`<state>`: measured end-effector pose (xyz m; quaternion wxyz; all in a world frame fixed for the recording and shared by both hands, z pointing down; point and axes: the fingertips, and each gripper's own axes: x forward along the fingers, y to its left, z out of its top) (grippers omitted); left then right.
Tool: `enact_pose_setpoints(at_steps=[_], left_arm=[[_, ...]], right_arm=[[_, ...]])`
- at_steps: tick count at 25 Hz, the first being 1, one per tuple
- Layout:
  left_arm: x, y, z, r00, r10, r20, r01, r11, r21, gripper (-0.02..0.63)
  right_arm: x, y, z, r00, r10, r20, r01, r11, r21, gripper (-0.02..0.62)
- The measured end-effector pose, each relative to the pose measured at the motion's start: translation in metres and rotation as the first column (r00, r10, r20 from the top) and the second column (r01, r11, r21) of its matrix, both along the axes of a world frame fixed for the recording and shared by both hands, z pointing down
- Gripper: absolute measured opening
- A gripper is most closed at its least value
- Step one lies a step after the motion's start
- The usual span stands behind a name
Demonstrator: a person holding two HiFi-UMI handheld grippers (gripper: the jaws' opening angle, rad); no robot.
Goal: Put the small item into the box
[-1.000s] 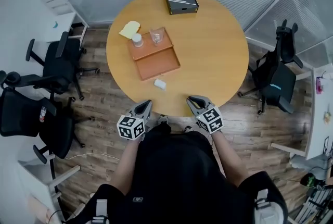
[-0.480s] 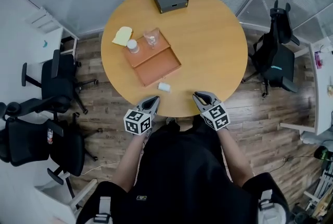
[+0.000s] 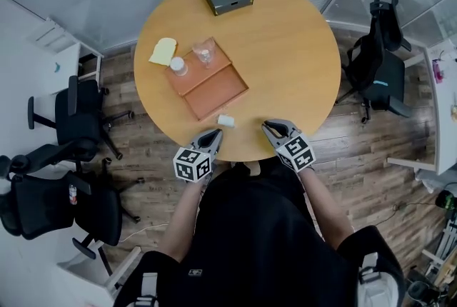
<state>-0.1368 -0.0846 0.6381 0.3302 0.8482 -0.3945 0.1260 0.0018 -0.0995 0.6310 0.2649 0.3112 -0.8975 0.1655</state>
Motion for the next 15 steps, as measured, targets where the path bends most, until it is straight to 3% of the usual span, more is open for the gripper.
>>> enact_pose_setpoints(at_steps=[4, 5, 7, 12, 15], left_arm=[[0.004, -0.009, 0.007, 1.0, 0.01, 0.008, -0.011, 1.0, 0.026, 0.011], [0.006, -0.01, 0.009, 1.0, 0.021, 0.021, -0.021, 0.999, 0.032, 0.046], [0.011, -0.014, 0.016, 0.997, 0.044, 0.056, -0.045, 0.999, 0.028, 0.18], [0.021, -0.021, 0.039, 0.983, 0.092, 0.157, -0.094, 0.996, 0.004, 0.244], [0.027, -0.022, 0.058, 0.954, 0.158, 0.255, -0.162, 0.987, -0.005, 0.281]], right_arm=[[-0.01, -0.003, 0.0, 0.999, -0.033, 0.003, 0.033, 0.999, -0.005, 0.028], [-0.011, -0.004, 0.0, 0.999, -0.038, 0.005, 0.038, 0.999, -0.005, 0.028], [-0.011, -0.006, -0.001, 0.999, -0.045, 0.01, 0.045, 0.999, -0.007, 0.028], [-0.01, -0.011, 0.003, 0.998, -0.068, 0.003, 0.068, 0.997, -0.023, 0.028], [-0.009, -0.011, 0.006, 0.997, -0.082, -0.001, 0.082, 0.996, -0.032, 0.028]])
